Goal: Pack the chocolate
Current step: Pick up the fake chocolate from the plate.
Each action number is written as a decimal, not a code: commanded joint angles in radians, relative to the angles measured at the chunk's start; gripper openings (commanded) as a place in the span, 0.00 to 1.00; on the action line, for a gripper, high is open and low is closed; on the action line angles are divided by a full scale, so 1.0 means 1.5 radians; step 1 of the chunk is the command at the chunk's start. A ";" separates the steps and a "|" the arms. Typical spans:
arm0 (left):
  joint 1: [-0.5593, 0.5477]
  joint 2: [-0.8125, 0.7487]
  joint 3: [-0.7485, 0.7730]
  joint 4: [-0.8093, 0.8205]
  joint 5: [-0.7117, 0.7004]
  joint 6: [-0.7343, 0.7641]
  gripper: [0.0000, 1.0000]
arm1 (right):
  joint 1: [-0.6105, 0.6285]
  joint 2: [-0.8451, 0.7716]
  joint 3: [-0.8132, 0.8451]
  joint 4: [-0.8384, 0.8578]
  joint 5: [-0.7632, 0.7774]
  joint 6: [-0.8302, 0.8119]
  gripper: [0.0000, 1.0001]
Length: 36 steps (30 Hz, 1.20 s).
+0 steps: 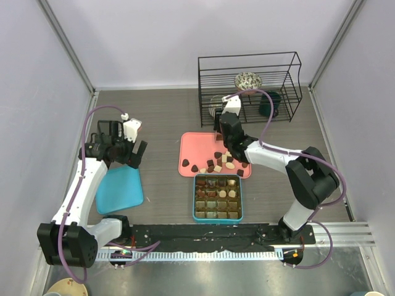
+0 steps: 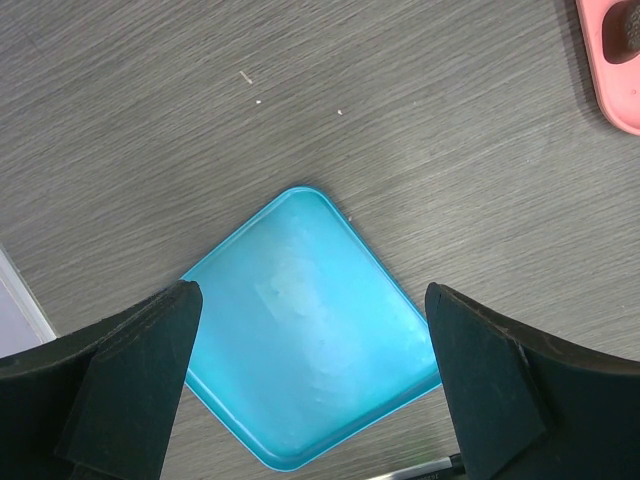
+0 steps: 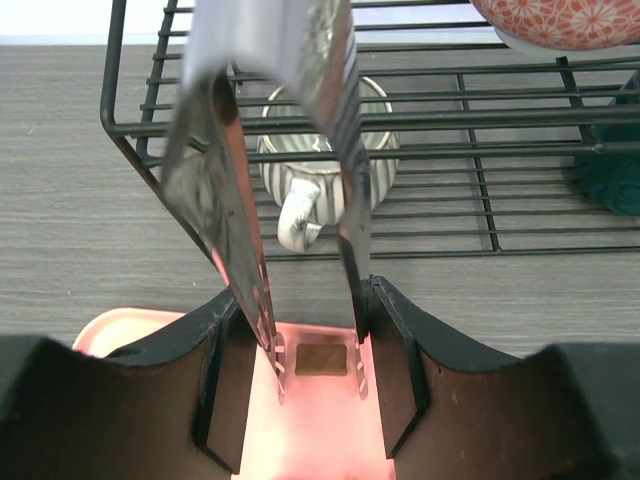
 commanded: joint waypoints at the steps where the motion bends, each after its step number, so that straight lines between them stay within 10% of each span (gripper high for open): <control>1: 0.001 -0.015 0.008 0.012 0.018 0.007 1.00 | -0.002 0.016 -0.003 0.069 0.014 -0.007 0.50; 21: 0.002 -0.034 0.005 0.001 0.018 0.013 1.00 | -0.003 -0.012 -0.057 0.148 -0.006 -0.045 0.35; 36: 0.001 0.009 0.013 0.024 0.020 -0.003 1.00 | 0.033 -0.362 -0.155 0.001 -0.154 -0.085 0.29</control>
